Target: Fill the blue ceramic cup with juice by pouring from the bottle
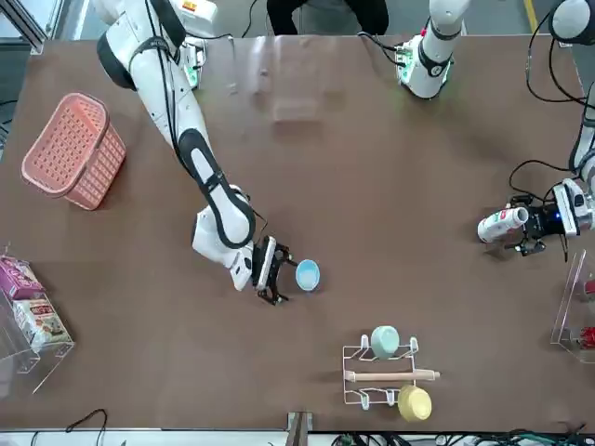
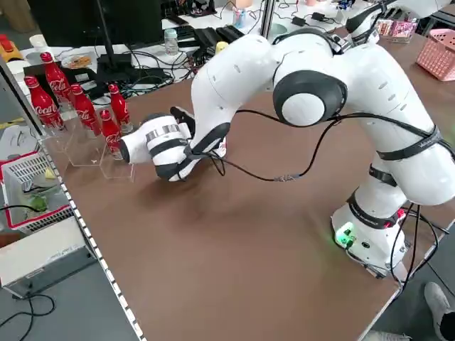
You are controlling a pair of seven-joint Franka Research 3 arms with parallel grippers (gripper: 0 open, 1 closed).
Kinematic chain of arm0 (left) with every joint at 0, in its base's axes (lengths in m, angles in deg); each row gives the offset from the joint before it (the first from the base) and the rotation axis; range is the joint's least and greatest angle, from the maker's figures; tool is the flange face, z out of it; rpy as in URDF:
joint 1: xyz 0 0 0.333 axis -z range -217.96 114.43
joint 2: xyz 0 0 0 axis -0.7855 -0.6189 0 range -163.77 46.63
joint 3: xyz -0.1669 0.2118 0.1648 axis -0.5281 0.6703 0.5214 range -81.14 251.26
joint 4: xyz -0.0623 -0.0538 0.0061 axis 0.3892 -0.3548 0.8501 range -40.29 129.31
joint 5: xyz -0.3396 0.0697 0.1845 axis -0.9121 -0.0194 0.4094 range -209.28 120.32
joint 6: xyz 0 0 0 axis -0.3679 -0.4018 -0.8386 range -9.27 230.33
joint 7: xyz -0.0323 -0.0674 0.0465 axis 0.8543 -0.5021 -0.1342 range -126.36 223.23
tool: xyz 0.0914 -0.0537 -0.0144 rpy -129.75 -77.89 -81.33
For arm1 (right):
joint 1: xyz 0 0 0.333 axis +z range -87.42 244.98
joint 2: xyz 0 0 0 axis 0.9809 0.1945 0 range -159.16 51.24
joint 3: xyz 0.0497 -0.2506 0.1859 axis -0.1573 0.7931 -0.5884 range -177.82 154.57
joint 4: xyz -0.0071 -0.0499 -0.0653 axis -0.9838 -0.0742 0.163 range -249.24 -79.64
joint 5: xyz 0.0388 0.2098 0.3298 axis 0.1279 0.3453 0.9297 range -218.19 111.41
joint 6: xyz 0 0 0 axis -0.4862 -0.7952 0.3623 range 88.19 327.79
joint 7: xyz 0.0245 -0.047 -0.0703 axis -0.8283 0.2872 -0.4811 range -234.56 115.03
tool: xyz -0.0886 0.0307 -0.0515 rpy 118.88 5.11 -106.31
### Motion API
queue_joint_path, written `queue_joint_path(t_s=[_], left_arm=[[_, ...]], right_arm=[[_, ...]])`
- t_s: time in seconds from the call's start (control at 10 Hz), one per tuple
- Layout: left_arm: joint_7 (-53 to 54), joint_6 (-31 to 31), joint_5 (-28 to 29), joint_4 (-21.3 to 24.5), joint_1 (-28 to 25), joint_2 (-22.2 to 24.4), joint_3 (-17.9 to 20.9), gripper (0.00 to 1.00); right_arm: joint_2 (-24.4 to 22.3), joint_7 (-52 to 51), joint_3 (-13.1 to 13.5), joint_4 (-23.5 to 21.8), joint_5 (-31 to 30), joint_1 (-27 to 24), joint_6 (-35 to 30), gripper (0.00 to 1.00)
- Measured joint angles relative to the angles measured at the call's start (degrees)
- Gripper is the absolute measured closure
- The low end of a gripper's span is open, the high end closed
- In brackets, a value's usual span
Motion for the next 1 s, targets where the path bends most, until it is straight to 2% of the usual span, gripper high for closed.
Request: queue_joint_path(t_s=[0.3, 0.6, 1.0], left_arm=[[0.0, 0.3, -0.1, 1.2, -0.1, 0.0, -0.7, 0.00], [0.0, 0.3, -0.1, 4.1, -1.6, 0.1, -3.7, 0.00], [0.1, 0.3, -0.1, 4.7, -2.6, 0.4, -4.4, 0.08]], right_arm=[[0.2, 0.0, 0.0, 0.5, 0.1, 1.0, 0.1, 0.00], [1.2, 0.0, 0.0, 1.2, 0.3, 1.9, 0.6, 0.00], [2.8, 0.0, -0.1, 3.3, 0.4, 3.0, 1.1, 0.00]])
